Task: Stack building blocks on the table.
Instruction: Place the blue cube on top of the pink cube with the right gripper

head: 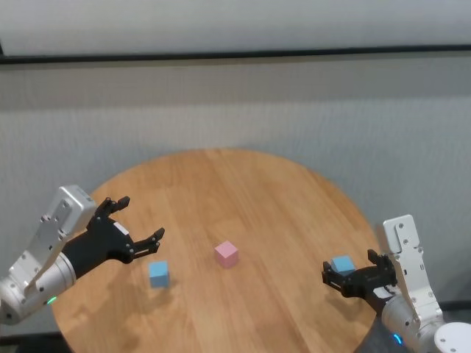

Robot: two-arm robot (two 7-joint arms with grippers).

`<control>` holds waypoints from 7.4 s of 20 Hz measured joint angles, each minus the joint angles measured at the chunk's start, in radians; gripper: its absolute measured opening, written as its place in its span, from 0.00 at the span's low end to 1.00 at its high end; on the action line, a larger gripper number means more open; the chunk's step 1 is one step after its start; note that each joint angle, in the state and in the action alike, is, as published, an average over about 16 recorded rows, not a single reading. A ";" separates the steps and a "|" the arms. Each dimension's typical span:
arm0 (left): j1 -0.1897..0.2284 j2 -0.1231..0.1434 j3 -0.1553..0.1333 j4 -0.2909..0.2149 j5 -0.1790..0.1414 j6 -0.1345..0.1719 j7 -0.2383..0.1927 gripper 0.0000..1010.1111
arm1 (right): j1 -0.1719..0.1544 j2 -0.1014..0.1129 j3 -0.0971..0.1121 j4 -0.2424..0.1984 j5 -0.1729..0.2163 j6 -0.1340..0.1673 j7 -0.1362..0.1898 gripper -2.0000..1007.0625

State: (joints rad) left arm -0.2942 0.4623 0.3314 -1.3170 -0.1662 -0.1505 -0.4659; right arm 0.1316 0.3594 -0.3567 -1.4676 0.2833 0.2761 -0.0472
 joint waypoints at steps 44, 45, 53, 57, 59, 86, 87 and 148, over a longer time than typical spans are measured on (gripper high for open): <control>0.000 0.000 0.000 0.000 0.000 0.000 0.000 0.99 | 0.063 -0.104 0.061 0.178 -0.066 -0.050 0.080 1.00; 0.000 0.000 0.000 0.000 0.000 0.000 0.000 0.99 | 0.063 -0.105 0.062 0.180 -0.068 -0.051 0.080 1.00; 0.000 0.000 0.000 0.000 0.000 0.000 0.000 0.99 | 0.066 -0.115 0.072 0.187 -0.082 -0.049 0.089 0.98; 0.000 0.000 0.000 0.000 0.000 0.000 0.000 0.99 | 0.065 -0.118 0.075 0.186 -0.089 -0.040 0.094 0.95; 0.000 0.000 0.000 0.000 0.000 0.000 0.000 0.99 | 0.065 -0.119 0.076 0.185 -0.093 -0.035 0.097 0.92; 0.000 0.000 0.000 0.000 0.000 0.000 0.000 0.99 | 0.070 -0.128 0.113 0.149 -0.110 -0.106 0.230 0.37; 0.000 0.000 0.000 0.000 0.000 0.000 0.000 0.99 | 0.074 -0.127 0.114 0.149 -0.105 -0.119 0.247 0.37; 0.000 0.000 0.000 0.000 0.000 0.000 0.000 0.99 | 0.441 -0.184 -0.155 0.606 0.030 -0.388 0.665 0.37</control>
State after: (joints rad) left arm -0.2942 0.4623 0.3314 -1.3170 -0.1661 -0.1505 -0.4660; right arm 0.5726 0.1757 -0.5121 -0.8615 0.3136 -0.1124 0.6173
